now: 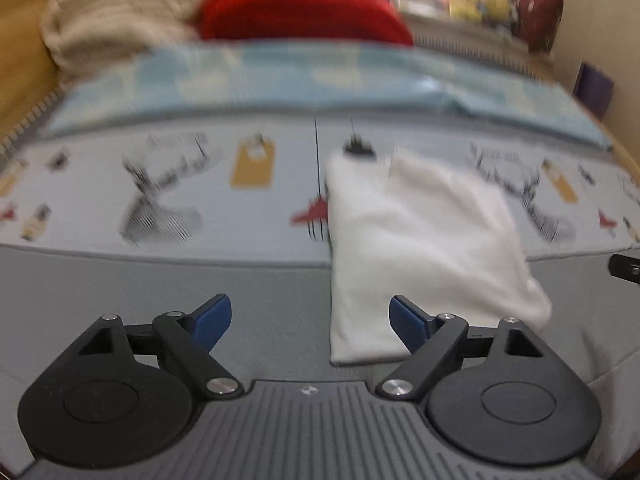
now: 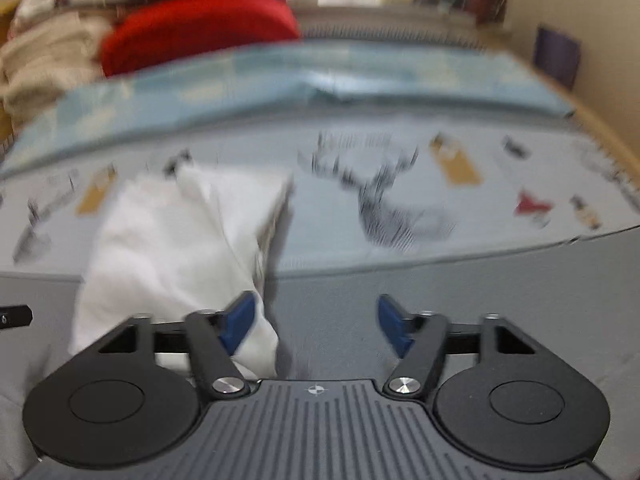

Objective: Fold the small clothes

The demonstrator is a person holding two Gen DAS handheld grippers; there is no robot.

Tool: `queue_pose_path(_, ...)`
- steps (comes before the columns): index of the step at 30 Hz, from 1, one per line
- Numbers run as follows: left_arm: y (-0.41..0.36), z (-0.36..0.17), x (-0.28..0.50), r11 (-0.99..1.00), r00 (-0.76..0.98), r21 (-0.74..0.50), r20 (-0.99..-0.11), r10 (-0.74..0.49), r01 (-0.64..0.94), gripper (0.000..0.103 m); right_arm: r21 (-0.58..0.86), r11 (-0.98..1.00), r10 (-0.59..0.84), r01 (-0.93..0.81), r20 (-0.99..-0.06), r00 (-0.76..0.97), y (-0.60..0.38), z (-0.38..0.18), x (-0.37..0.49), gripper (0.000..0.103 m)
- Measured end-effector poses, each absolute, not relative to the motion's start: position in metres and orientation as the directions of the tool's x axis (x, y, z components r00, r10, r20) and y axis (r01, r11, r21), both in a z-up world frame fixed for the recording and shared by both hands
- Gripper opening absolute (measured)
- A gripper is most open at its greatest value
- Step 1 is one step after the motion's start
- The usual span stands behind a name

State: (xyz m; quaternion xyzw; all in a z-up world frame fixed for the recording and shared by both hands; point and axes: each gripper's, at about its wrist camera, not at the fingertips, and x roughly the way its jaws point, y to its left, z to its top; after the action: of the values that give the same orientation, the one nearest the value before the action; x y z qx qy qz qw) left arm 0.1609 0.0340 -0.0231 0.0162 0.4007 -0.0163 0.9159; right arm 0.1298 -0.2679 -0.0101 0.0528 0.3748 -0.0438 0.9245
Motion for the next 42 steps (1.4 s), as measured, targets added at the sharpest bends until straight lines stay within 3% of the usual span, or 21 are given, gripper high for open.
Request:
queue_pose_path(4, 0.027, 0.004, 0.116, 0.999, 0.739, 0.028, -0.673, 0.005, 0.019, 0.093, 0.096, 0.992, -0.009, 0.087, -0.619, 0.785, -0.261, 0.022, 0.07, 0.096)
queue_pose_path(11, 0.013, 0.008, 0.027, 0.999, 0.799, -0.017, -0.599, -0.042, 0.04, 0.095, 0.096, 0.993, 0.004, 0.061, -0.565, 0.825, -0.241, 0.021, -0.01, 0.1)
queue_pose_path(13, 0.01, 0.004, 0.014, 0.996, 0.771, -0.07, -0.632, -0.084, 0.051, 0.096, 0.078, 0.995, -0.007, 0.057, -0.532, 0.847, -0.234, 0.022, -0.022, 0.1)
queue_pose_path(15, 0.004, 0.002, 0.006, 0.992, 0.764, -0.098, -0.634, -0.119, 0.073, 0.096, 0.024, 0.998, -0.03, 0.051, -0.541, 0.841, -0.226, 0.017, -0.026, 0.1)
queue_pose_path(22, -0.002, -0.011, 0.014, 0.998, 0.74, -0.047, -0.669, -0.07, 0.052, 0.096, -0.1, 0.995, -0.033, -0.026, -0.543, 0.839, -0.203, 0.011, -0.029, 0.1)
queue_pose_path(42, 0.001, -0.019, 0.021, 0.998, 0.723, -0.053, -0.689, -0.055, 0.026, 0.096, -0.042, 0.999, -0.036, 0.014, -0.583, 0.811, -0.204, 0.002, -0.016, 0.1)
